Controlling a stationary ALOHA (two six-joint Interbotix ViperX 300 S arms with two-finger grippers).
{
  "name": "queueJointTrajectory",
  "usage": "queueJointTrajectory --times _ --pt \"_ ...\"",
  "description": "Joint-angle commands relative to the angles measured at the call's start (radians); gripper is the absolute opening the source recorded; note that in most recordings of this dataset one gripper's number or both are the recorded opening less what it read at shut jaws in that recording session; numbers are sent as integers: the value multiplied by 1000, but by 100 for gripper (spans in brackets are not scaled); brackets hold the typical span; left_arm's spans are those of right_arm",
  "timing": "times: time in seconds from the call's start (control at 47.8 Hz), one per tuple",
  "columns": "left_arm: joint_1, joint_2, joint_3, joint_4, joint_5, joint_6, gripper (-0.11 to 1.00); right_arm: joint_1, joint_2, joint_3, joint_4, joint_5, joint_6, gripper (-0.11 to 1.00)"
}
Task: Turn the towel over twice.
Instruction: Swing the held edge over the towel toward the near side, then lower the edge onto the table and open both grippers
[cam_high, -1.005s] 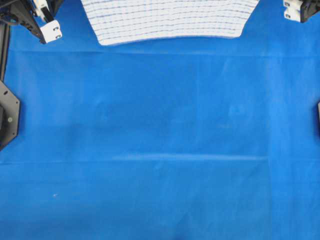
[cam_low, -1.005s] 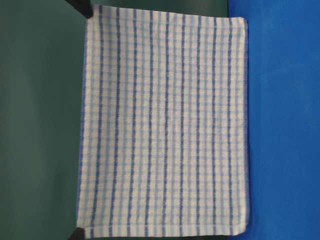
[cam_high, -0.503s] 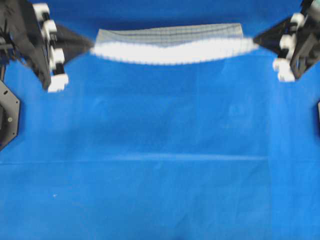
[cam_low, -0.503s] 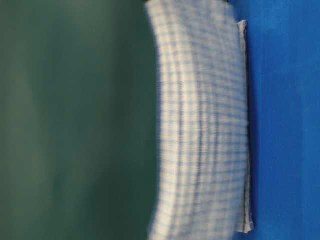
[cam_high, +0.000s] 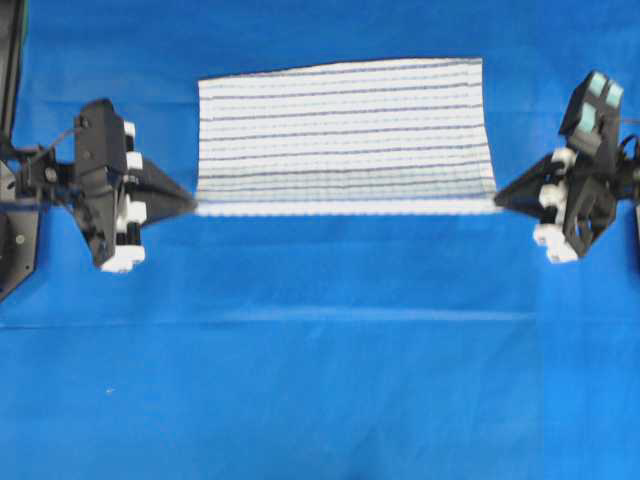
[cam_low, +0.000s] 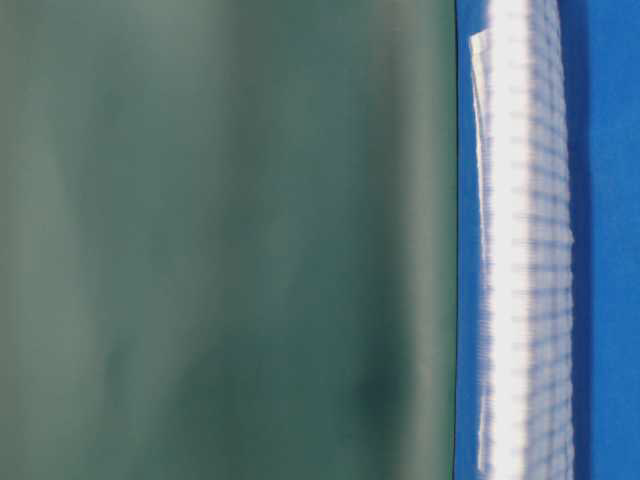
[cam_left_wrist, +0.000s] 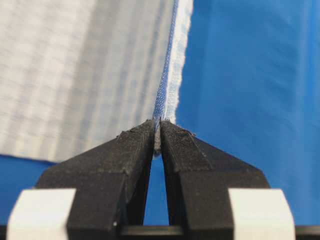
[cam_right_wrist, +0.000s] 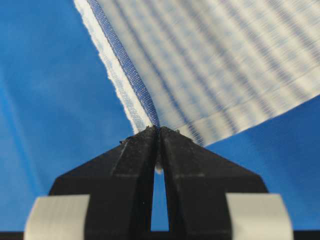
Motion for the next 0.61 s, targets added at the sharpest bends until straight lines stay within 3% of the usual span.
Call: queueJointTrajectory --times 0.0,0.251,0.44,0.586 --pt "-61 31 2 -2 -37 -49 4 54 25 -3 2 -20 26 5" --pt "-249 138 -11 -2 -80 -183 4 221 132 -28 3 -63 127 5" --pt "-310 189 -41 0 -83 -199 4 291 195 -66 3 -66 150 5" --pt "-331 198 -49 0 -75 -199 4 304 218 -86 3 -66 150 5"
